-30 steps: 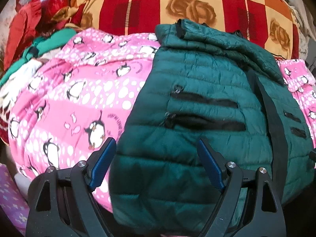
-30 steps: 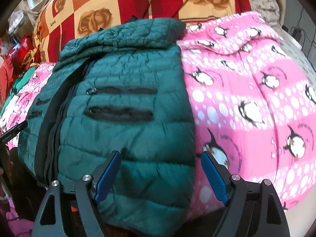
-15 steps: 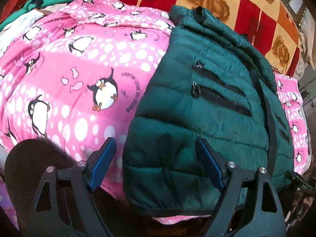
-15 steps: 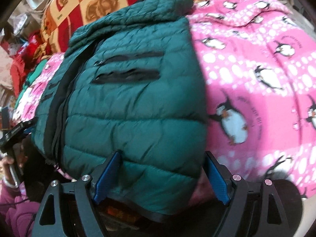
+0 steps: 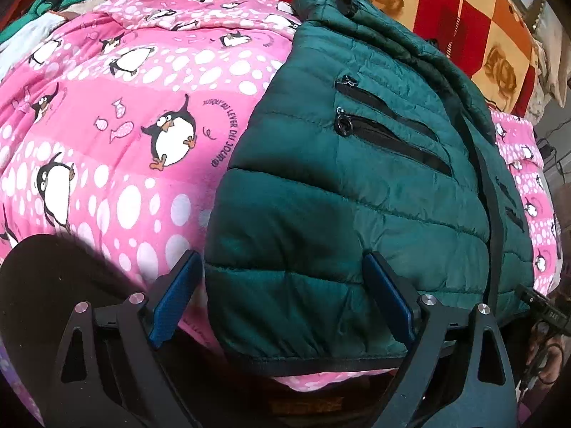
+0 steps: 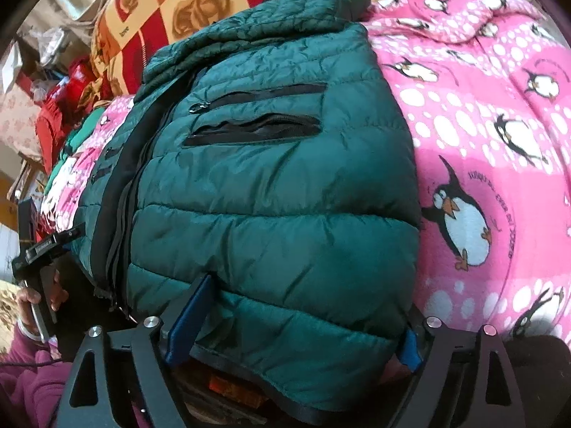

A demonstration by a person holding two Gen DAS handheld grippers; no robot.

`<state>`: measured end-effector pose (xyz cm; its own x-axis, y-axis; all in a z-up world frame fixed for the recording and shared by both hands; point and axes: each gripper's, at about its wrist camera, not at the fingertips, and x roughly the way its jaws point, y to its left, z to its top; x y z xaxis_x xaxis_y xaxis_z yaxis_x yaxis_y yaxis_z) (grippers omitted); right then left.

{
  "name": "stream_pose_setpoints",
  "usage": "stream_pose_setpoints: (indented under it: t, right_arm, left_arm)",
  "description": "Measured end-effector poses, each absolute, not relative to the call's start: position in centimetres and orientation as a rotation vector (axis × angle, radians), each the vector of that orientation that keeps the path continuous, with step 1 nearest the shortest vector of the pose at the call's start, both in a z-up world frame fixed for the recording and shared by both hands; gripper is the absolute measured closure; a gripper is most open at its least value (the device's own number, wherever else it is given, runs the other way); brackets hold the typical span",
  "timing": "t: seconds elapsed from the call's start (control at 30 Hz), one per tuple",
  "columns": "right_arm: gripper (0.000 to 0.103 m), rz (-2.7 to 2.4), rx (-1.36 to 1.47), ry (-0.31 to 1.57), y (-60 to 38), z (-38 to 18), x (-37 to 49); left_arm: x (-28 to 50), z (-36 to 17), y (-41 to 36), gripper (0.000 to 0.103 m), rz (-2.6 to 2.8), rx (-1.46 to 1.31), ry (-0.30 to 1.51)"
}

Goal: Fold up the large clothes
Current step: 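Grasp the jacket hem with both grippers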

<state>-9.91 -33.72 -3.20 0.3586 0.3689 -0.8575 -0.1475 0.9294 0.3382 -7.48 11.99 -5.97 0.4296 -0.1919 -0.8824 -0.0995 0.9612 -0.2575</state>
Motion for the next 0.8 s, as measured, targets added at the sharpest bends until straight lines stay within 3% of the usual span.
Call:
stream_pose_setpoints:
  t: [0.03,0.07,0.1,0.13,0.17,0.27,0.8]
  right_arm:
    - [0.031,0.337,0.195,1.143,-33.5,-3.0,-10.1]
    - [0.052,0.331,0.153,1.115,-33.1,-2.5,-10.3]
    - [0.06,0.327,0.12,1.089,-32.9,-2.0,-10.4]
    - [0.068,0.333,0.102,1.066,-32.7,-1.5,-10.5]
    - [0.075,0.339,0.095,1.054,-32.6,-1.2,-10.4]
    - [0.079,0.362,0.098,1.022,-32.9,0.1,-9.9]
    - [0.079,0.302,0.162,0.797,-35.1,7.0,-3.2]
  left_arm:
    - [-7.5,-5.9,11.9,0.014,-0.064,-0.29,1.129]
    - [-7.6,-5.8,11.9,0.032,-0.077,-0.294,1.124]
    - [-7.8,-5.5,11.8,0.052,-0.083,-0.296,1.116]
    - [-8.0,-5.2,11.8,0.06,-0.076,-0.291,1.106]
    - [-8.2,-4.7,11.6,0.073,-0.072,-0.28,1.089]
    - [-8.4,-3.3,11.0,0.088,-0.064,-0.244,1.049]
    - [-2.9,6.9,10.9,0.09,-0.051,-0.26,0.767]
